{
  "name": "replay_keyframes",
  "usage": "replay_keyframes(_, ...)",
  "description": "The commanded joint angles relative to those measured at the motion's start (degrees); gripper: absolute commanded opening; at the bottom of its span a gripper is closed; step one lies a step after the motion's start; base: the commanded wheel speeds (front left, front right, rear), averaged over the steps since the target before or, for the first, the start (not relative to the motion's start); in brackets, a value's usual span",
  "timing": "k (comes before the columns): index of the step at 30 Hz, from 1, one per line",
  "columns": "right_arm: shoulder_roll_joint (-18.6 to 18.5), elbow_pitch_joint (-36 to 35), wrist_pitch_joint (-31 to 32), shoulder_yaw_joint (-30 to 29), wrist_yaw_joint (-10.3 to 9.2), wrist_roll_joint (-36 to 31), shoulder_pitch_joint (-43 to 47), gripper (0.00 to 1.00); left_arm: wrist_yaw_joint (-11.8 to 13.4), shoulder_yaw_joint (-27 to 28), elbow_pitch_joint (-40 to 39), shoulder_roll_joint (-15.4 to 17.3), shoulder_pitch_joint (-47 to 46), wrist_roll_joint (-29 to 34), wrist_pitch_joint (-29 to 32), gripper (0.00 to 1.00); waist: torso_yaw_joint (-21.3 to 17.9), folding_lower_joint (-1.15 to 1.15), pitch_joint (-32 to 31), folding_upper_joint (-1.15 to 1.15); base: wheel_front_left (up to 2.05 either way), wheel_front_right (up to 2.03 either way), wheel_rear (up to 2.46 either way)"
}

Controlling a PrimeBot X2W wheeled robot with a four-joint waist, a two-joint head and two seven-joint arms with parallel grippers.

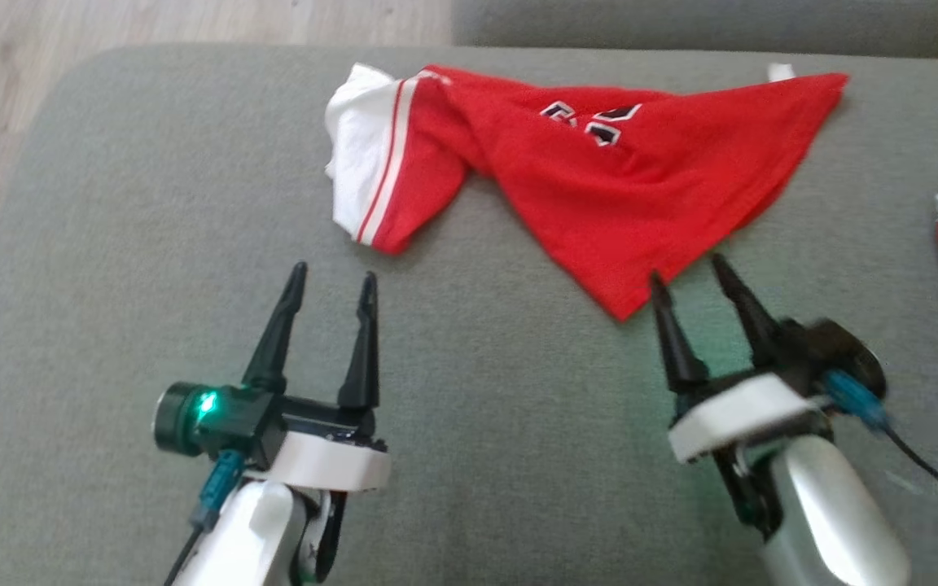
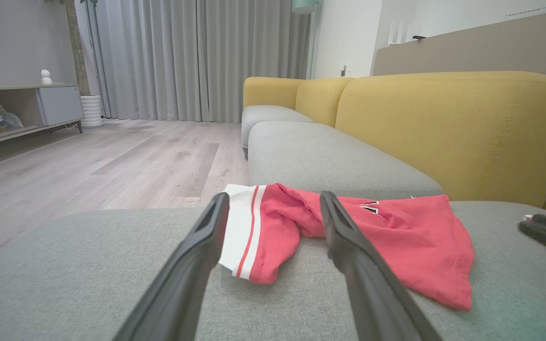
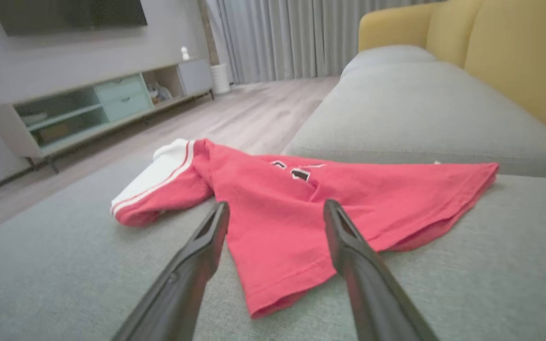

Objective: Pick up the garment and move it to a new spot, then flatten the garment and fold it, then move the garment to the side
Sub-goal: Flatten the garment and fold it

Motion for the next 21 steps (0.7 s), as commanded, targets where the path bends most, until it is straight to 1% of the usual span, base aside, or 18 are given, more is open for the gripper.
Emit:
replay_keyframes(1, -0.2, -0.4, 1.1, 1.9, -0.04, -0.9, -2.3, 1.00, -0.5, 2.4, -1.5, -0.1, -2.7, 0.6, -0.3, 1.00, 1.2, -0.01, 1.2, 0.00, 0.00, 0.00, 0.00)
replay_keyframes(2, -0.2, 2.7, 3.5, 3.2, -0.04, -2.7, -4.7, 1.00, -1.3, 2.8, -1.2, -1.0, -3.0, 1.2, -0.3, 1.00, 2.2, -0.01, 2.0, 0.00, 0.00, 0.00, 0.00)
replay_keyframes(6, -1.2, 10.3, 7.7, 5.3, -0.04, -4.8, -9.0, 1.00, -2.6, 3.8, -0.6, -2.5, -3.6, 2.2, -0.3, 1.00, 4.3, -0.01, 2.9, 0.00, 0.00, 0.00, 0.00)
replay_keyframes(11, -2.8, 17.6, 9.3, 5.8, -0.04, -6.1, -12.9, 1.00, -3.9, 5.0, -0.2, -3.8, -3.7, 3.3, -0.3, 1.00, 6.1, -0.01, 3.5, 0.00, 0.00, 0.00, 0.00)
replay_keyframes(16, -3.5, 23.5, 9.9, 6.4, -0.04, -6.6, -14.9, 1.00, -4.8, 6.1, 0.0, -4.6, -3.4, 4.0, -0.3, 1.00, 6.7, -0.01, 3.7, 0.00, 0.00, 0.00, 0.00)
replay_keyframes(17, -3.6, 24.4, 9.8, 6.6, -0.04, -6.6, -15.2, 0.44, -4.9, 6.3, 0.0, -4.7, -3.3, 4.2, -0.3, 1.00, 6.7, -0.01, 3.6, 0.00, 0.00, 0.00, 0.00)
replay_keyframes(18, -3.8, 25.1, 9.5, 6.7, -0.04, -6.7, -15.5, 0.00, -5.0, 6.5, 0.1, -4.8, -3.2, 4.3, -0.3, 1.00, 6.6, -0.01, 3.6, 0.00, 0.00, 0.00, 0.00)
replay_keyframes(21, -4.3, 26.5, 8.4, 5.8, -0.04, -6.8, -15.9, 0.00, -5.3, 7.2, 0.4, -5.0, -2.9, 4.7, -0.3, 1.00, 5.8, -0.01, 3.1, 0.00, 0.00, 0.00, 0.00)
